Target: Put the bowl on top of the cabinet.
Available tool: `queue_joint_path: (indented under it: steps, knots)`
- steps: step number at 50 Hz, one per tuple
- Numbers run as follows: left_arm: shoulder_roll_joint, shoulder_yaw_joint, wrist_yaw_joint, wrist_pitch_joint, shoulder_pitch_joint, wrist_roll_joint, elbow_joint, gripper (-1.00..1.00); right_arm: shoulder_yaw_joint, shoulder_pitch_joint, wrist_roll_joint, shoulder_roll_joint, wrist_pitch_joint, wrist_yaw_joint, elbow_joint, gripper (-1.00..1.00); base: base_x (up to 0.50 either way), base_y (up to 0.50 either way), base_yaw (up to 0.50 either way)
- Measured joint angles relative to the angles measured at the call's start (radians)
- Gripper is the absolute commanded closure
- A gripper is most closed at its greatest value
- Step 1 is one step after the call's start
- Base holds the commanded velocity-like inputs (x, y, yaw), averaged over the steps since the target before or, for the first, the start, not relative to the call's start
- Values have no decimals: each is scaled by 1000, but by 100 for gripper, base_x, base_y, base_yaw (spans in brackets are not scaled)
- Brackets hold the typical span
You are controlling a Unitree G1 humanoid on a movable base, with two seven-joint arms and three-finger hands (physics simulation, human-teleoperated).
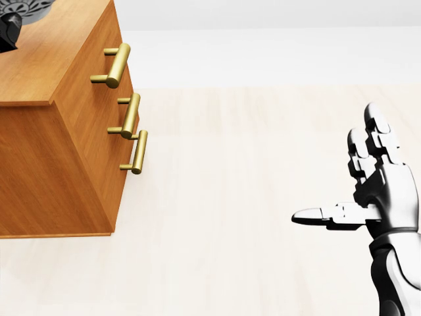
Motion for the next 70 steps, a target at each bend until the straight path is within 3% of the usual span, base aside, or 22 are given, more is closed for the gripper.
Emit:
queue_joint_path:
  steps: [22,38,39,40,60,64,70]
  knots:
    - [63,25,-9,0,37,3,-16,100,-1,-3,6,-1,0,0,-1,-100,0,0,0]
    - [80,26,22,0,44,-27,45,100,-2,-2,10,-1,0,-4,-15,-100,0,0,0]
    - [80,26,23,0,44,-29,48,96,-2,-1,10,0,0,-4,-16,-100,0,0,0]
    - [80,25,25,0,44,-30,50,-100,-2,-1,10,0,0,-4,-16,-100,0,0,0]
    - [81,21,7,0,37,-12,3,-100,4,6,5,5,0,2,-22,-100,0,0,0]
    - [81,21,-41,0,41,7,-72,-100,4,7,5,6,0,3,-22,-100,0,0,0]
    - [86,31,-184,0,10,56,-288,-100,6,7,5,8,0,4,-22,-100,0,0,0]
